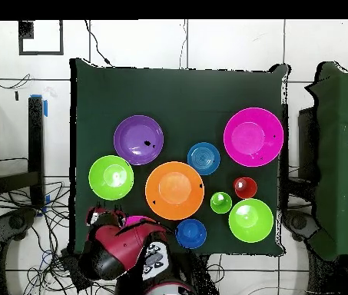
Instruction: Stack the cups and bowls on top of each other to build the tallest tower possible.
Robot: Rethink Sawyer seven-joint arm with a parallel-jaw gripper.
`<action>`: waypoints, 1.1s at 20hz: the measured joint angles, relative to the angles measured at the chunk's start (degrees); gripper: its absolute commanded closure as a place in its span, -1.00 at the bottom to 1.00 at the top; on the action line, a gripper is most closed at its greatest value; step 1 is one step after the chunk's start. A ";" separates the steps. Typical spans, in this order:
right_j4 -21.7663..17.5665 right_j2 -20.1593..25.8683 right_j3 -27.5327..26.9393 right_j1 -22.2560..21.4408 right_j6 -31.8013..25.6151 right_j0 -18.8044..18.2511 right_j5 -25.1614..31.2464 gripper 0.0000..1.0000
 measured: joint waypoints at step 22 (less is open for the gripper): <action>-1.13 0.29 2.13 -7.99 0.00 -3.08 1.07 -1.00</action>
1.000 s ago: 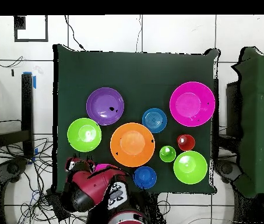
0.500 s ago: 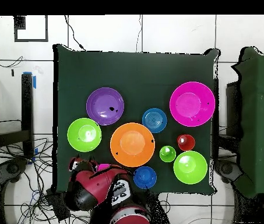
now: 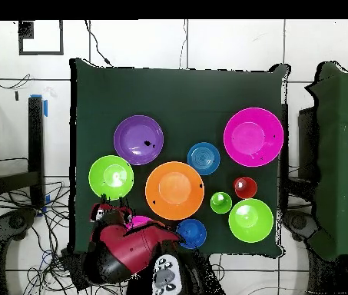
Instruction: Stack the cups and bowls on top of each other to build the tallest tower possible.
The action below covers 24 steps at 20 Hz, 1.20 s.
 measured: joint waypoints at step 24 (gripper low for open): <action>5.87 -5.34 3.13 -8.81 0.00 3.90 8.58 -1.00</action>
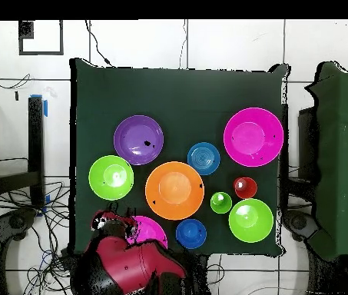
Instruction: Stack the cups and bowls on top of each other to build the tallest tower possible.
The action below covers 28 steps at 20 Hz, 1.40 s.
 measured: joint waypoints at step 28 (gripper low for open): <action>7.65 -1.81 -0.09 17.80 0.00 0.80 -17.01 -1.00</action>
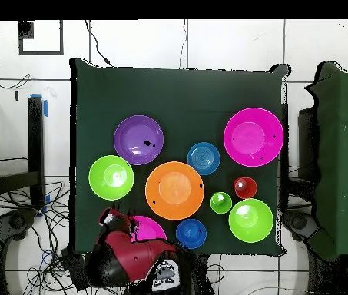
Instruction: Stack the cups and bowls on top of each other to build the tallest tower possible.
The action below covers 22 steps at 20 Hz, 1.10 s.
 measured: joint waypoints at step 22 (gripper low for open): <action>-0.11 0.86 -0.04 6.32 0.00 -1.52 -3.14 1.00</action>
